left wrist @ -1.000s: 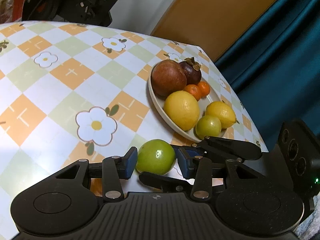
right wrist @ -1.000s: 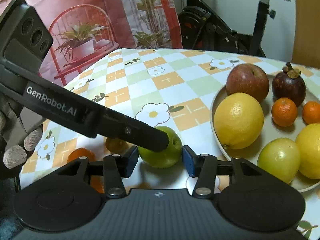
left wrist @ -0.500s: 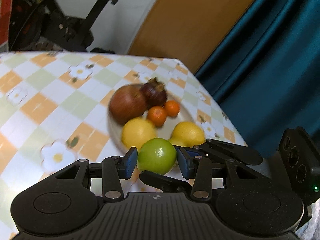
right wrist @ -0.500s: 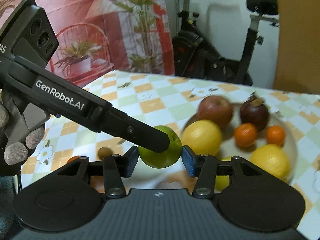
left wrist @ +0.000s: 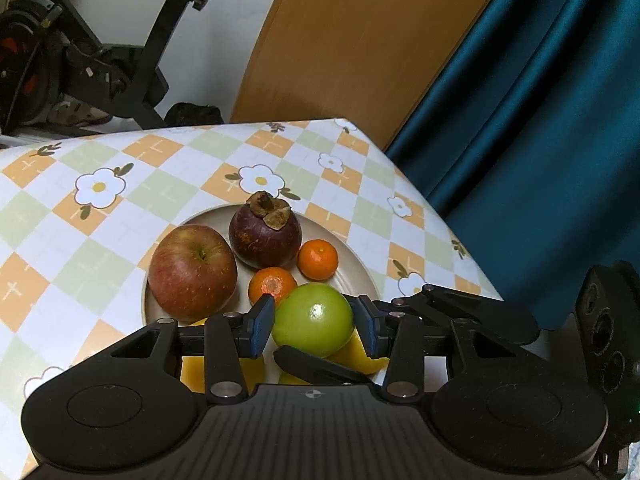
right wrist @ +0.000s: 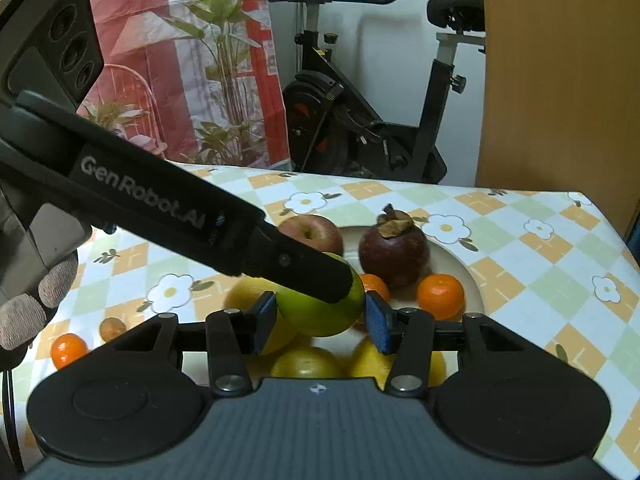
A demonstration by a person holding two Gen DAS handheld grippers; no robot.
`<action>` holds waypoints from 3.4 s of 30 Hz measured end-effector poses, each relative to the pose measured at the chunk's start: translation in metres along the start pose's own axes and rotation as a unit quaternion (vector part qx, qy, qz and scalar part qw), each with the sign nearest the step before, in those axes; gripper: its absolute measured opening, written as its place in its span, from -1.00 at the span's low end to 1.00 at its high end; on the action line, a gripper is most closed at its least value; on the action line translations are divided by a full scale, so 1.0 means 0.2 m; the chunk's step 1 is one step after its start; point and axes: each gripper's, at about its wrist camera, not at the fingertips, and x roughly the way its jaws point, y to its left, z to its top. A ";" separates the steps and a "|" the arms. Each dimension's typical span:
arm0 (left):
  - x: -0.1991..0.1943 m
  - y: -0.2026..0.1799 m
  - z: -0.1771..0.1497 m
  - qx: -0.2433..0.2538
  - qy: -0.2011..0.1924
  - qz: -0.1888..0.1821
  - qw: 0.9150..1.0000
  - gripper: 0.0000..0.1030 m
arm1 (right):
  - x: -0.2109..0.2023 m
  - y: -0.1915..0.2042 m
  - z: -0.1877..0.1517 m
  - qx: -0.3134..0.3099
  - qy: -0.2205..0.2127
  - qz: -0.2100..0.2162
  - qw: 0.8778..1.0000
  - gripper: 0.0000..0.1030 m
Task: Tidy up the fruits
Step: 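Carry the lime onto the plate and open the left gripper, then move the left gripper to the loose tangerines beside the longans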
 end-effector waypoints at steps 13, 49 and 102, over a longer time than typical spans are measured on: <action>0.05 0.03 0.00 0.003 0.005 0.030 1.000 -0.11 | 0.06 0.01 0.00 -0.015 0.009 -0.005 1.000 -0.01; -0.86 0.14 -0.39 -0.014 -0.118 0.252 0.960 -0.06 | -0.20 0.50 -0.19 -0.002 -0.017 0.048 0.999 0.01; -0.79 0.20 -0.76 -0.037 -0.086 0.179 0.979 -0.11 | 0.04 0.81 -0.36 -0.045 0.073 0.114 0.990 -0.05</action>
